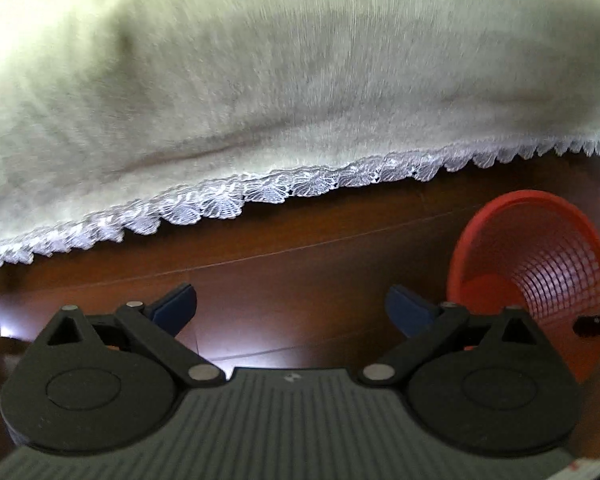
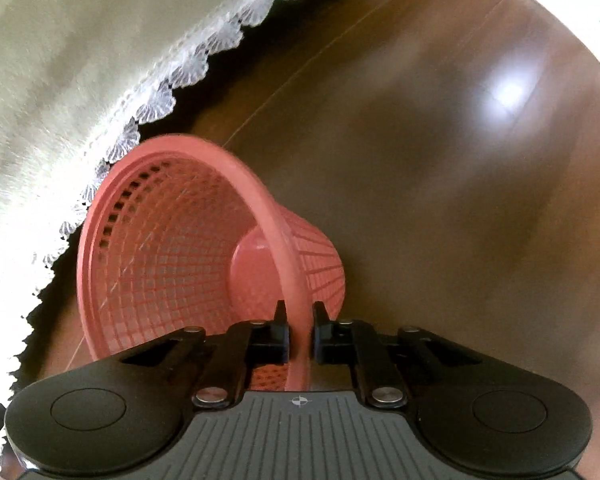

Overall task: Organize objects
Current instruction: 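Grasp the wastebasket rim with the right tool and lift it, then grasp the crumpled white tissue with the left tool while the right tool holds the basket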

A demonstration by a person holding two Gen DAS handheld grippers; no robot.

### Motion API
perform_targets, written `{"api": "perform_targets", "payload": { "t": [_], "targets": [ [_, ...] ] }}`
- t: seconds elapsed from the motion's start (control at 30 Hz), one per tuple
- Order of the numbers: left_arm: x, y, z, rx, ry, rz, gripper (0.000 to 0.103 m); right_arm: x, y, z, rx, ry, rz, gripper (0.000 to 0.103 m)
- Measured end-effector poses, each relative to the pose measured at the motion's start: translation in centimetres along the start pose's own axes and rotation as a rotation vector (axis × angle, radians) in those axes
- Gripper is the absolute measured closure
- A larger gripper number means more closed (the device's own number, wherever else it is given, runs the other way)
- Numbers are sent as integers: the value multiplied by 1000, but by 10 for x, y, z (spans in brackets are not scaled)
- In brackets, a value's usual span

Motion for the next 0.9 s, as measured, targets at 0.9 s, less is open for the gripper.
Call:
{"api": "perform_targets", "payload": {
  "t": [0.9],
  "targets": [
    [-289,57,-145,3,129,-9,4,-366,12,-75,121,11,-231,96]
  ]
}}
Point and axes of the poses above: each gripper's, at about its wrist camera, not at the fingertips, and x roughly the way its jaws point, y to its right, z to its underside, the point moved 8 cm from there along x, roughly the way its jaws point, and after that the axes turned 11 degrees about x, right-handed, at the moved point
